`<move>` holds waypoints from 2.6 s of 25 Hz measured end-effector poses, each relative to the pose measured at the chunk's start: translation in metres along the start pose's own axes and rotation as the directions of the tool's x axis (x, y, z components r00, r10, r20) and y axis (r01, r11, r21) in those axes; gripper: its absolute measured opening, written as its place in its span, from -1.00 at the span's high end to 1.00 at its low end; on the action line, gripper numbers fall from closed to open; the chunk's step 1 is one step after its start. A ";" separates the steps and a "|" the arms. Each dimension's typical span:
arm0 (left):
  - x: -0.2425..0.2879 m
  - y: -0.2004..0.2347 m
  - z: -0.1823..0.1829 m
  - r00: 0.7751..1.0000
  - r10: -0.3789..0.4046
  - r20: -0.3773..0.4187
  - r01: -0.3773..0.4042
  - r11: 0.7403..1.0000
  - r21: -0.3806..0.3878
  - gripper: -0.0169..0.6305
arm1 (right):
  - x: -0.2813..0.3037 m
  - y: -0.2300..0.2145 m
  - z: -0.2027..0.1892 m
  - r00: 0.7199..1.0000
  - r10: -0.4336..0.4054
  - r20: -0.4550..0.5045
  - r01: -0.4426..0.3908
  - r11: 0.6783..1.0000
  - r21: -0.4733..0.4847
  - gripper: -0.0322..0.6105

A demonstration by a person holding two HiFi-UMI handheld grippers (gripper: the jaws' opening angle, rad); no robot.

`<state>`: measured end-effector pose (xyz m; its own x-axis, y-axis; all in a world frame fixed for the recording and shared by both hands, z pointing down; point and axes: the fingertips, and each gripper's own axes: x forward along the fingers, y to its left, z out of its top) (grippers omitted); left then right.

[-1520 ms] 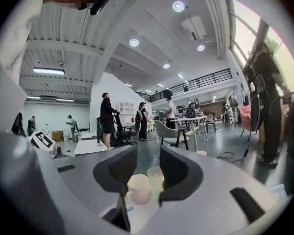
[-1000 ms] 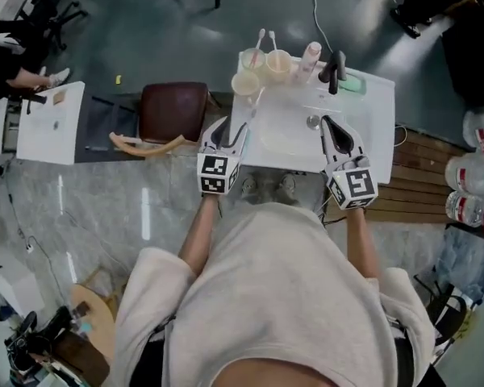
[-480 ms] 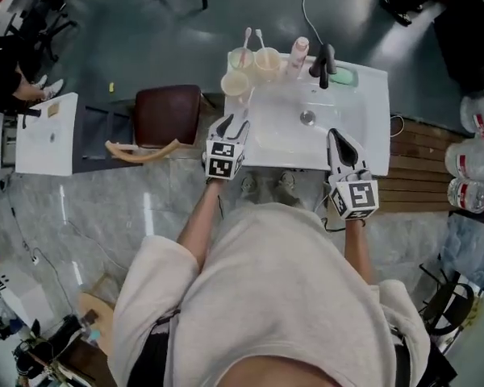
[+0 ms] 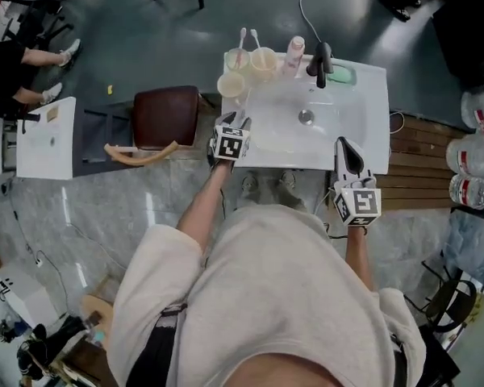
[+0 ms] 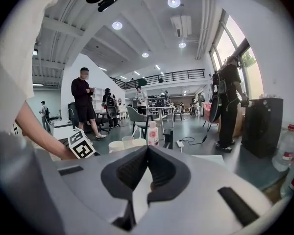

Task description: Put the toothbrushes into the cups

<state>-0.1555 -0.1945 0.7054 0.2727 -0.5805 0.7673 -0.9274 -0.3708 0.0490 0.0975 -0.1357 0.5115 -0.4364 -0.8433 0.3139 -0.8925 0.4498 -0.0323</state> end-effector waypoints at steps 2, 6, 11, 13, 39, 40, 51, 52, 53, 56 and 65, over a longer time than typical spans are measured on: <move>0.007 0.000 -0.003 1.000 -0.006 -0.020 0.006 1.000 -0.023 0.41 | -0.002 -0.002 -0.002 1.000 -0.006 -0.005 0.006 1.000 0.001 0.90; 0.019 0.003 -0.005 0.999 -0.004 -0.039 0.004 1.000 -0.003 0.42 | -0.005 -0.006 -0.006 1.000 -0.016 -0.012 0.016 1.000 0.002 0.90; 0.021 0.005 -0.010 0.995 0.011 -0.096 -0.015 0.999 -0.044 0.53 | -0.009 -0.008 -0.008 1.000 -0.021 -0.015 0.021 1.000 0.002 0.90; 0.022 0.005 -0.012 0.994 0.013 -0.112 -0.019 0.998 -0.055 0.55 | -0.010 -0.008 -0.009 1.000 -0.024 -0.017 0.024 1.000 0.002 0.90; -0.036 0.003 0.025 0.997 0.032 0.064 -0.028 0.997 -0.072 0.77 | 0.007 0.006 -0.001 0.999 0.045 -0.010 -0.045 0.999 -0.028 0.90; -0.043 0.003 0.028 0.996 0.034 0.084 -0.028 0.997 -0.077 0.77 | 0.009 0.008 -0.001 0.999 0.052 -0.010 -0.052 0.998 -0.029 0.90; -0.131 0.016 0.053 0.957 0.066 0.282 -0.033 0.992 -0.122 0.77 | 0.032 0.040 0.010 0.989 0.145 0.003 -0.144 0.988 -0.051 0.90; -0.139 0.016 0.055 0.951 0.069 0.300 -0.031 0.991 -0.128 0.78 | 0.033 0.043 0.011 0.988 0.152 0.004 -0.151 0.987 -0.054 0.90; -0.147 0.017 0.056 0.945 0.072 0.318 -0.030 0.991 -0.134 0.78 | 0.035 0.046 0.012 0.987 0.158 0.005 -0.158 0.986 -0.057 0.90; -0.168 0.021 0.059 0.928 0.087 0.362 -0.034 0.988 -0.151 0.78 | 0.039 0.054 0.017 0.984 0.175 0.008 -0.174 0.983 -0.065 0.90; -0.183 0.032 0.070 0.905 0.104 0.413 -0.034 0.984 -0.174 0.78 | 0.046 0.064 0.019 0.980 0.200 0.010 -0.198 0.977 -0.076 0.90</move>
<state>-0.2175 -0.1510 0.5218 0.2557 -0.8631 0.4356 -0.9665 -0.2191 0.1333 0.0182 -0.1514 0.5061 -0.6068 -0.7394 0.2918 -0.7770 0.6291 -0.0215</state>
